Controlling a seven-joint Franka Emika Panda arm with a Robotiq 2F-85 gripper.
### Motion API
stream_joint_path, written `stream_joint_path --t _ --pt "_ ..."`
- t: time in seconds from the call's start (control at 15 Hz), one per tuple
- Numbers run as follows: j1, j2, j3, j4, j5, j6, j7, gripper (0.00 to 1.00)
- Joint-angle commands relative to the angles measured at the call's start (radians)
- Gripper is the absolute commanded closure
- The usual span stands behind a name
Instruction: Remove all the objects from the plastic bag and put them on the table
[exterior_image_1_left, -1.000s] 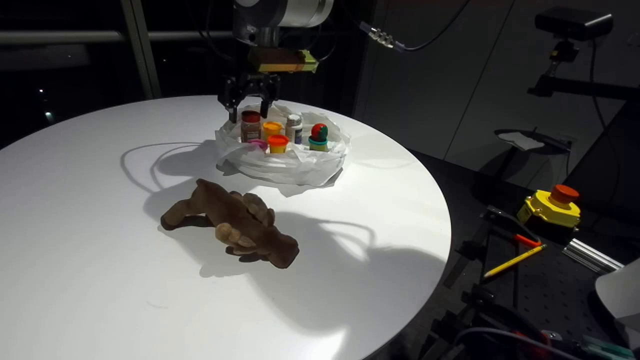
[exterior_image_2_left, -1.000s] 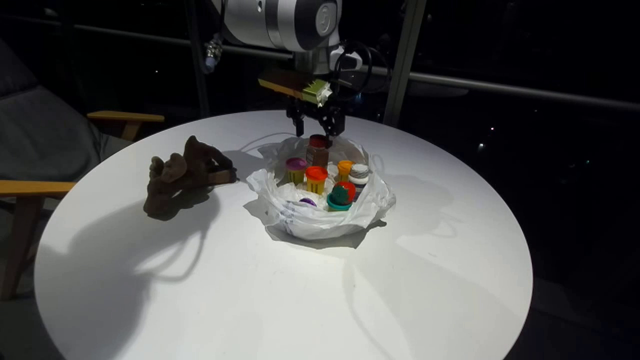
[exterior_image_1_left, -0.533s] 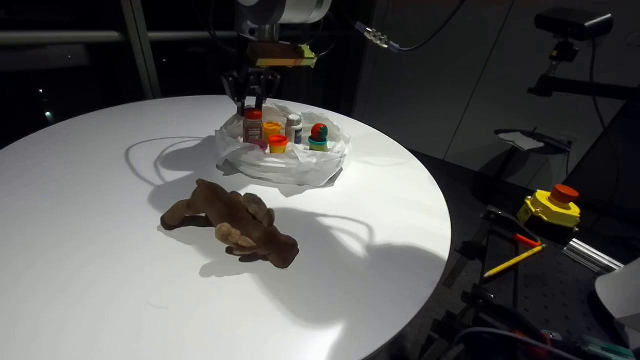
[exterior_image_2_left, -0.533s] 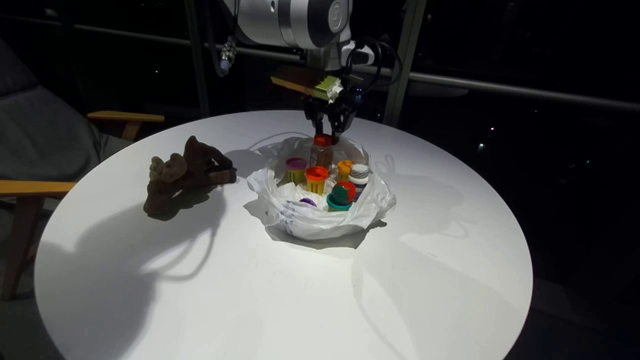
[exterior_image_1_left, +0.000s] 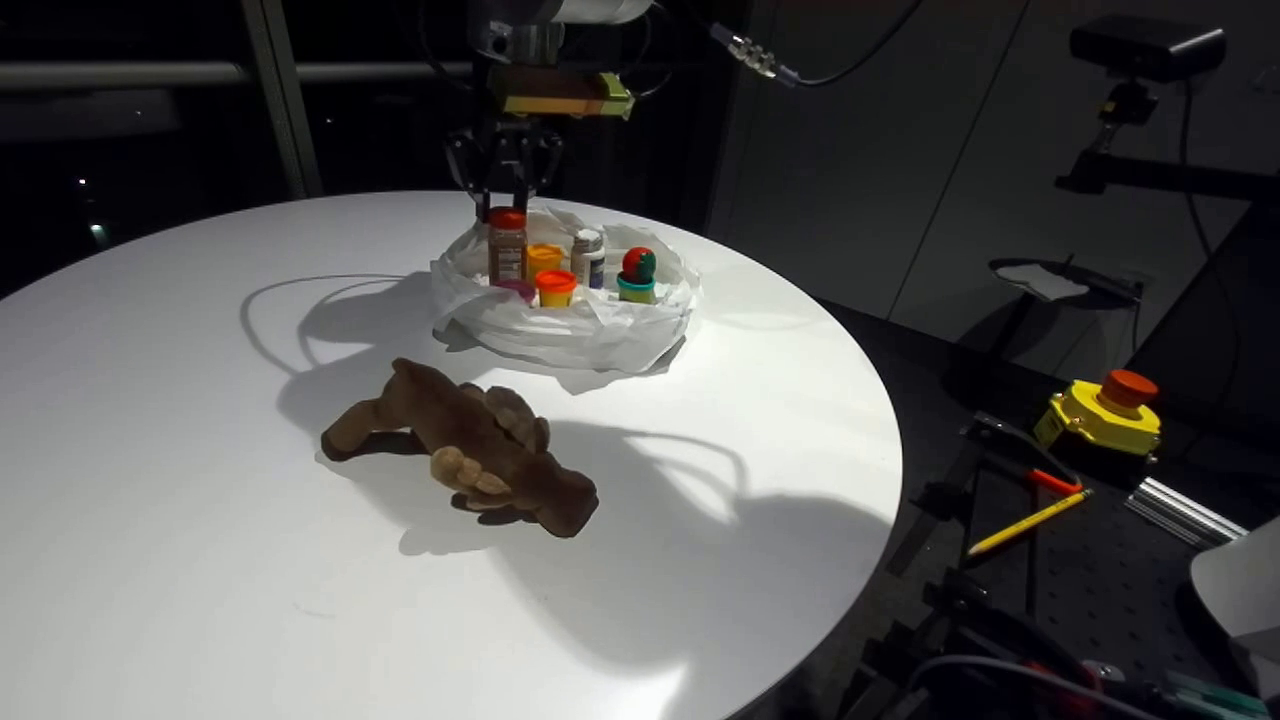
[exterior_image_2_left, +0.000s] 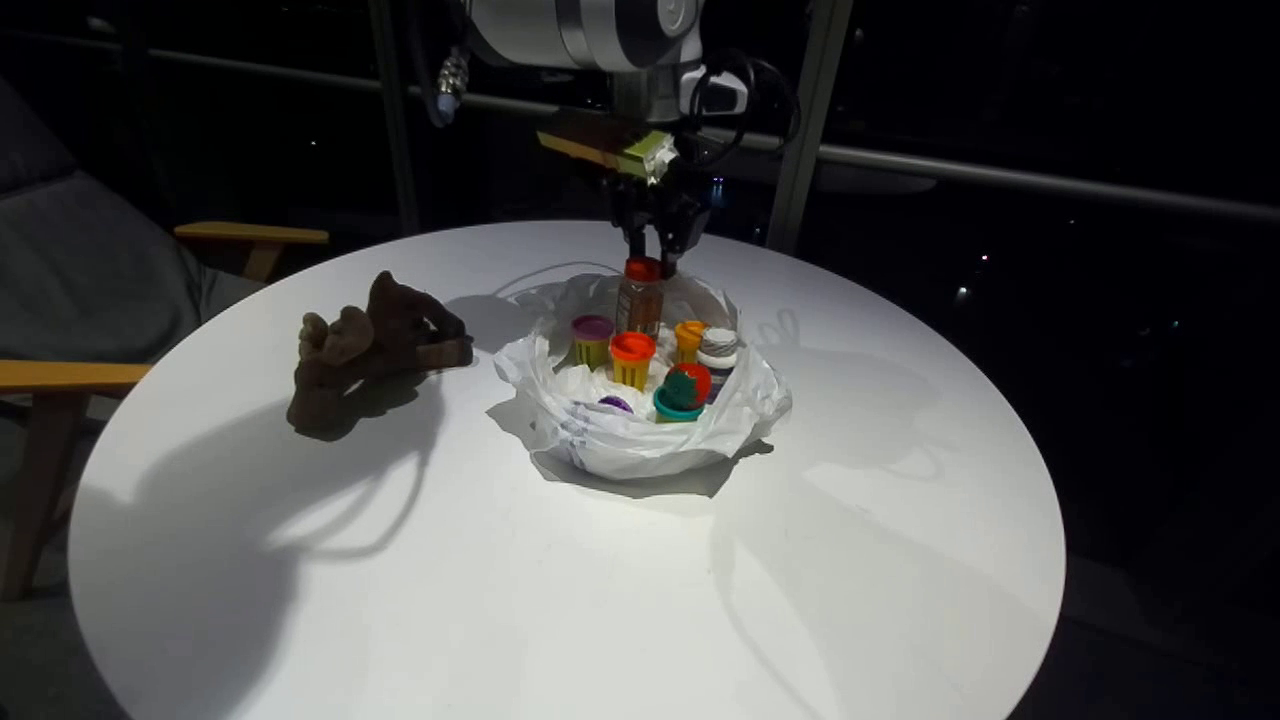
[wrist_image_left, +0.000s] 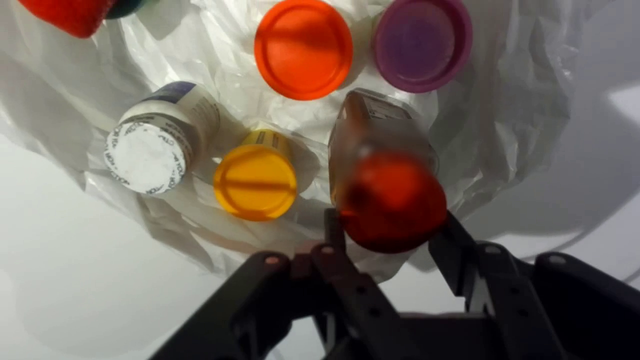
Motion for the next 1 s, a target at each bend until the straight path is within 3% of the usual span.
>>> stream_joint_path --t 0.0,0.47,0.73,0.93 --pt "0.051 -0.138 -0.010 -0.061 -0.023 -0.103 0.055 0.78" --pt "0.138 -0.432 0.022 -0.339 -0.098 -0.173 0.105 0.78" --pt "0.113 -0.528 0.086 -0.515 -0.044 -0.142 0.056 0.78" --pt "0.099 -0.539 0.110 -0.613 -0.035 -0.047 0.012 0.78"
